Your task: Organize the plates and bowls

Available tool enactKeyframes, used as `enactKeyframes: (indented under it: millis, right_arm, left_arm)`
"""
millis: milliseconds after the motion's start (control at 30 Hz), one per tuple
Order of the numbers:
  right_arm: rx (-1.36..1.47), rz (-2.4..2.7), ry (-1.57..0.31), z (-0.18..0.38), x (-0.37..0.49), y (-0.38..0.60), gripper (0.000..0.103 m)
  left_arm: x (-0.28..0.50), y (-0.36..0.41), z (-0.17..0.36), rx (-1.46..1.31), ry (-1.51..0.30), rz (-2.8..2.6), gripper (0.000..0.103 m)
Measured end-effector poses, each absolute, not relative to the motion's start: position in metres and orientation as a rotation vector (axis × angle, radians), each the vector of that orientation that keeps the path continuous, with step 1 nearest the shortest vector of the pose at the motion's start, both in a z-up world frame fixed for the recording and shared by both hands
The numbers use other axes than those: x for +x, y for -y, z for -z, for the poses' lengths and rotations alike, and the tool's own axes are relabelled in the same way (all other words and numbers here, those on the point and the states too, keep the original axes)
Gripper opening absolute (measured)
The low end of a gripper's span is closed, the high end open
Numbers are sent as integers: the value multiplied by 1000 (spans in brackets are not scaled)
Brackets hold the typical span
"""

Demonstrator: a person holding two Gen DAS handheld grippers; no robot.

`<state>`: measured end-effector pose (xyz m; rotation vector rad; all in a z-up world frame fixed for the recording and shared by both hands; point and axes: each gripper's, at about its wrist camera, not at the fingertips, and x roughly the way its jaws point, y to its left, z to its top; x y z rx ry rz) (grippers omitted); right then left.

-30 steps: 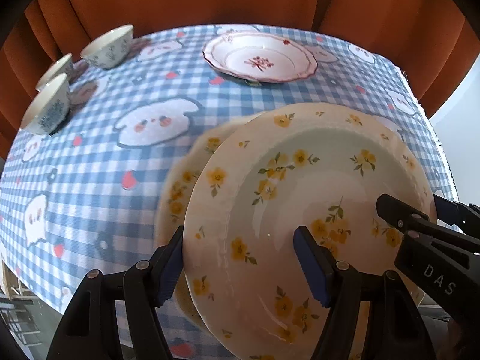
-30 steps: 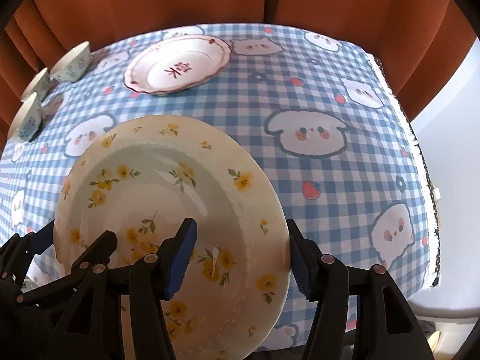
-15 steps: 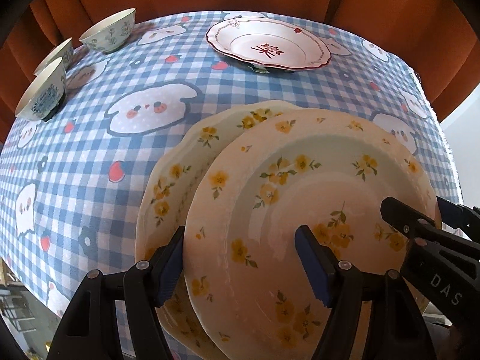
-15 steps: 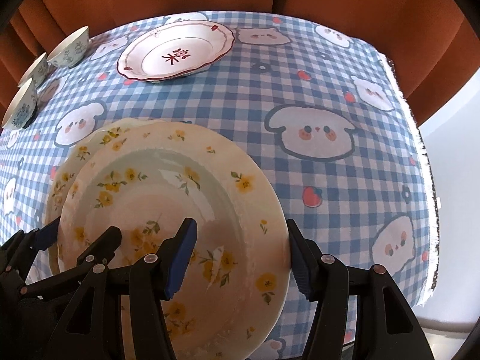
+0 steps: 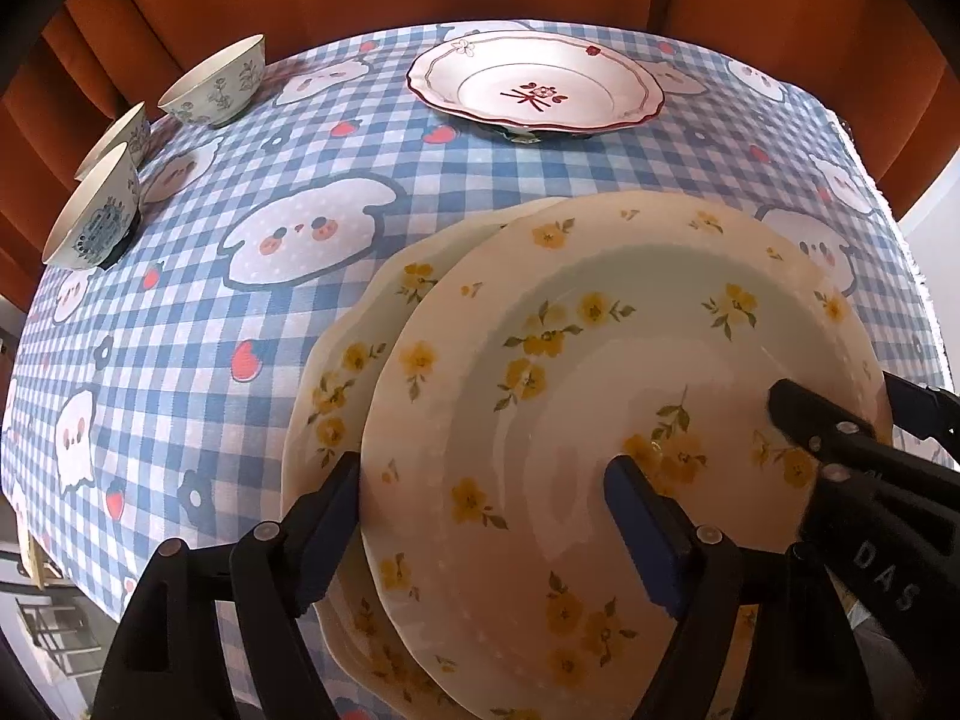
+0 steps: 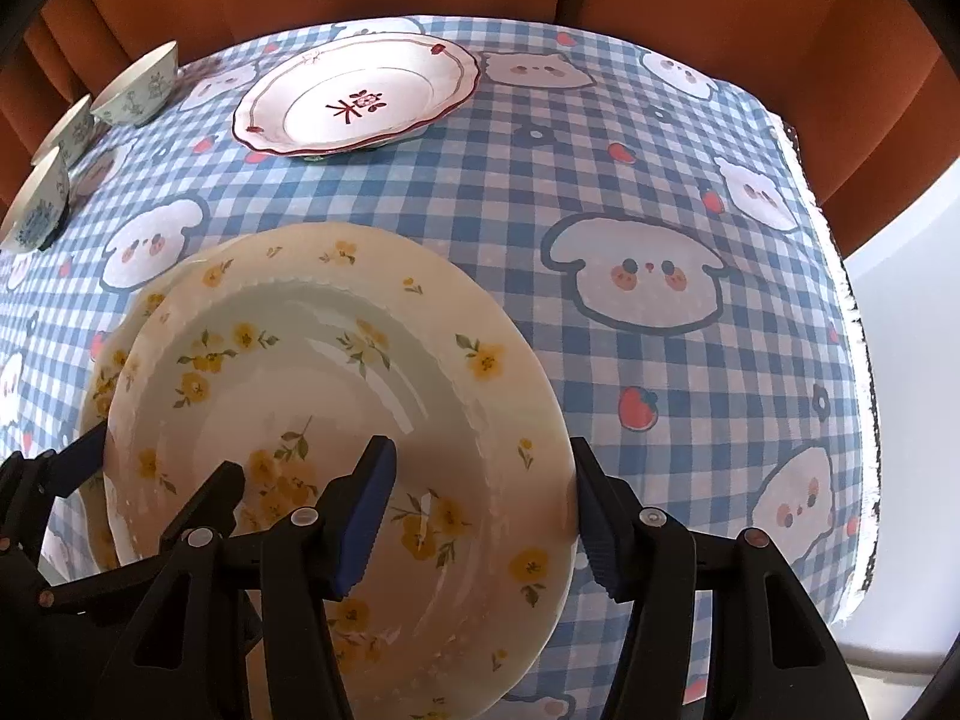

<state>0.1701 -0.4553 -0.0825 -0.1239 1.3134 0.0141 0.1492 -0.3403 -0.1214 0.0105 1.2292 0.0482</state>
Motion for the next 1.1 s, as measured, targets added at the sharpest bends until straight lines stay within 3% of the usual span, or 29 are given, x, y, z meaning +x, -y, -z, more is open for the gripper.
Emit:
enactKeyframes:
  millis: [100,167,267,1100]
  right_arm:
    - [-95,-16,-1298,77,166,461,53]
    - [-85,-5,-1289,73,163,464,40]
    - [-33,-7,-1286,70,160,473,37]
    - [-36,-96,-1315,84,164,457,38]
  left_arm:
    - [148,342,121,24,-1238,-52,83]
    - [146,341,119,22,-1237,-55,83]
    - [143,336,115,2,-1219,-66,83]
    - [134,333,101,34,-1196,-99,84]
